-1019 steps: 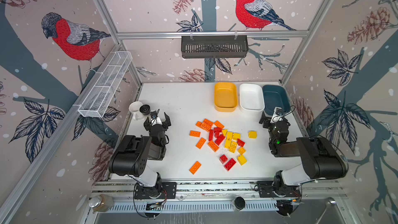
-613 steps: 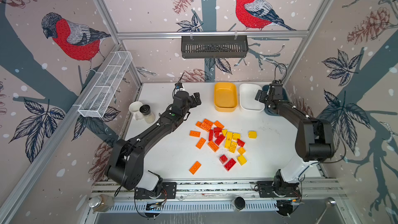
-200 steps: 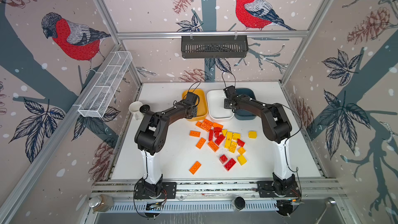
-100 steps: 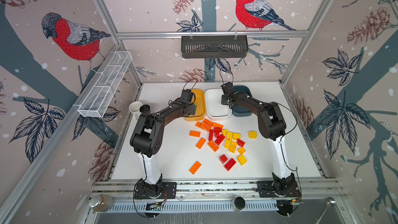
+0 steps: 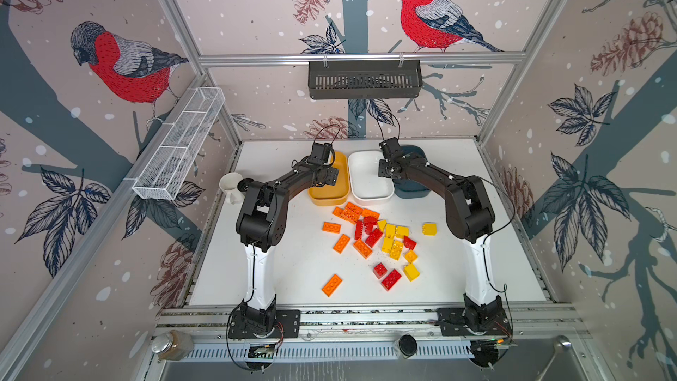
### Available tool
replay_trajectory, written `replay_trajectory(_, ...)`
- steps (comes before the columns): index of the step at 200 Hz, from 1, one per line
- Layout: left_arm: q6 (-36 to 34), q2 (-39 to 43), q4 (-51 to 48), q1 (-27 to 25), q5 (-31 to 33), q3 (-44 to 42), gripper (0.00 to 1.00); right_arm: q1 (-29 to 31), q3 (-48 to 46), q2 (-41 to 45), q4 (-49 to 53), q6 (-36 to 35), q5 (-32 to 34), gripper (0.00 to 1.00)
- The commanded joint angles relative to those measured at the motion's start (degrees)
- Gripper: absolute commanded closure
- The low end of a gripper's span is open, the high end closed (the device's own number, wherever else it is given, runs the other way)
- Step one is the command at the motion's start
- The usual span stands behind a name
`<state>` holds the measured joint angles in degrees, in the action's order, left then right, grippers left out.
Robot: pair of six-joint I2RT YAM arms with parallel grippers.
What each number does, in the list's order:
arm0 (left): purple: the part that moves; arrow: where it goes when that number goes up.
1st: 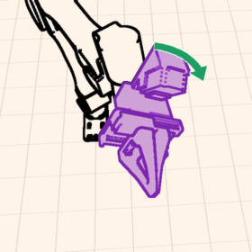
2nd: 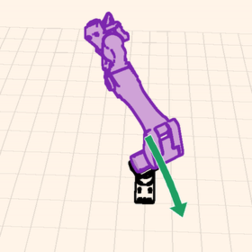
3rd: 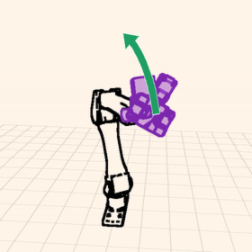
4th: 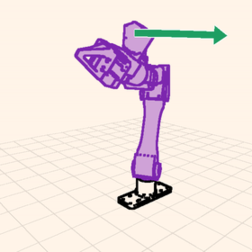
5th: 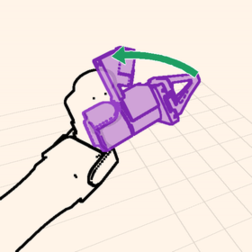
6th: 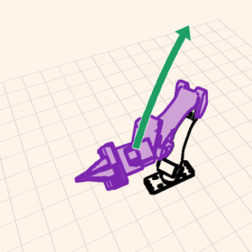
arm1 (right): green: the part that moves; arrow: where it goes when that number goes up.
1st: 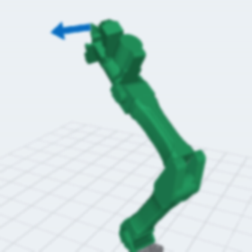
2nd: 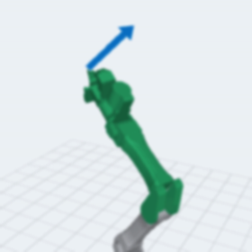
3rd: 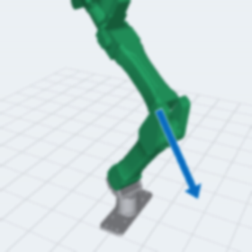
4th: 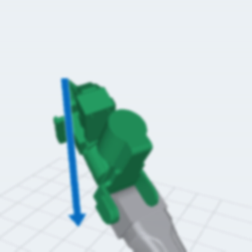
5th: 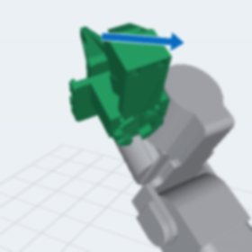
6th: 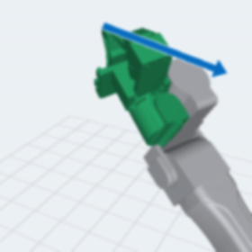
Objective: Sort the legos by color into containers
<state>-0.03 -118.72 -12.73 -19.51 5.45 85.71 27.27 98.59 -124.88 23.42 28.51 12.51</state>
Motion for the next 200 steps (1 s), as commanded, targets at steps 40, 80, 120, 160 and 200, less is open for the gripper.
replay_trajectory(40, -2.1, -4.1, -3.9, 0.0, -7.1, 7.0, 0.20, -0.5, -15.7, 15.8, -7.9, -0.7, -0.5, 0.31)
replay_trajectory(80, 1.1, -3.9, -3.3, -0.2, -10.1, 8.7, 0.20, -4.5, -32.7, 28.4, -15.8, -2.1, -7.2, 0.21)
replay_trajectory(120, 7.3, -3.8, -2.2, -0.4, -10.6, 9.3, 0.18, -11.5, -29.3, 23.1, -13.4, -5.8, -12.7, 0.55)
replay_trajectory(160, 9.4, -5.6, -2.6, -1.2, -12.4, 11.4, 0.17, -11.7, -20.2, 13.0, -7.9, -10.6, -13.6, 0.82)
replay_trajectory(200, 10.0, -8.2, -4.5, -2.1, -13.7, 15.2, 0.17, -8.3, -17.4, 10.2, -5.9, -12.9, -14.3, 0.86)
